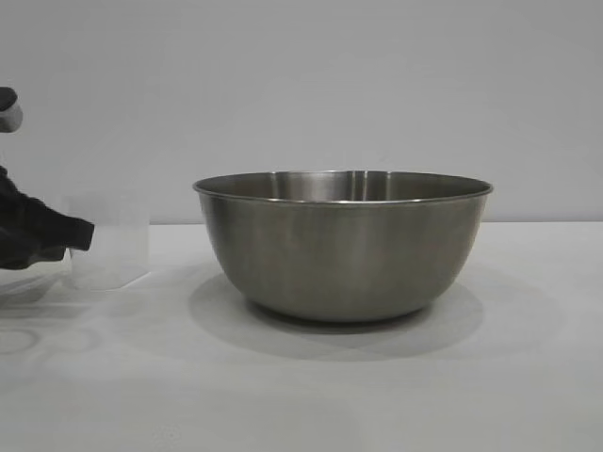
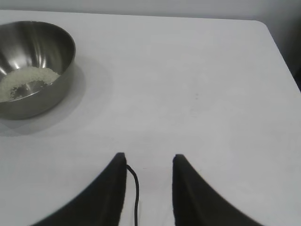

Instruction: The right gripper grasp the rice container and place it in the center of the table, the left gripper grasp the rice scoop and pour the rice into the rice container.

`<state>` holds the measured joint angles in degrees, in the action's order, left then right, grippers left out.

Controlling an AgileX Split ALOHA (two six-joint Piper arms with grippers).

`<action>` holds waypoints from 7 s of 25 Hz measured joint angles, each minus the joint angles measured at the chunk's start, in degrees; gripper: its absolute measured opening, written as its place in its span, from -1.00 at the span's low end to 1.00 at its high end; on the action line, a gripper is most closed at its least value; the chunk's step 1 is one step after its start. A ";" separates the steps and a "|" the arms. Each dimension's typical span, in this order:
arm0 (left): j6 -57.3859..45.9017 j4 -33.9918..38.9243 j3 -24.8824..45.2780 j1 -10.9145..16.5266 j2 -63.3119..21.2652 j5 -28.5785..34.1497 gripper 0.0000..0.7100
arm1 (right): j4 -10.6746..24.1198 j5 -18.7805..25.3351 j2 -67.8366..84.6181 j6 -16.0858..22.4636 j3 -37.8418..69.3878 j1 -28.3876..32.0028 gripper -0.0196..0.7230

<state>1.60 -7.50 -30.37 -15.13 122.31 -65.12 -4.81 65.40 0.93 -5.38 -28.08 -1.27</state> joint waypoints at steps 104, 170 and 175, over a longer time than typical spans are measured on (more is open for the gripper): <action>2.88 5.46 2.60 0.00 -117.13 129.48 0.35 | 0.00 0.00 0.00 0.00 0.00 0.00 -0.27; 2.88 5.56 2.60 16.24 -123.31 129.35 0.35 | -0.10 0.00 0.00 0.00 0.00 -3.53 -0.27; 2.88 5.56 2.60 16.24 -123.31 129.35 0.35 | -0.10 0.00 0.00 0.00 0.00 -3.53 -0.27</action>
<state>4.48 -1.94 -27.76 1.11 -1.01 64.23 -4.91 65.40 0.93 -5.38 -28.08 -4.80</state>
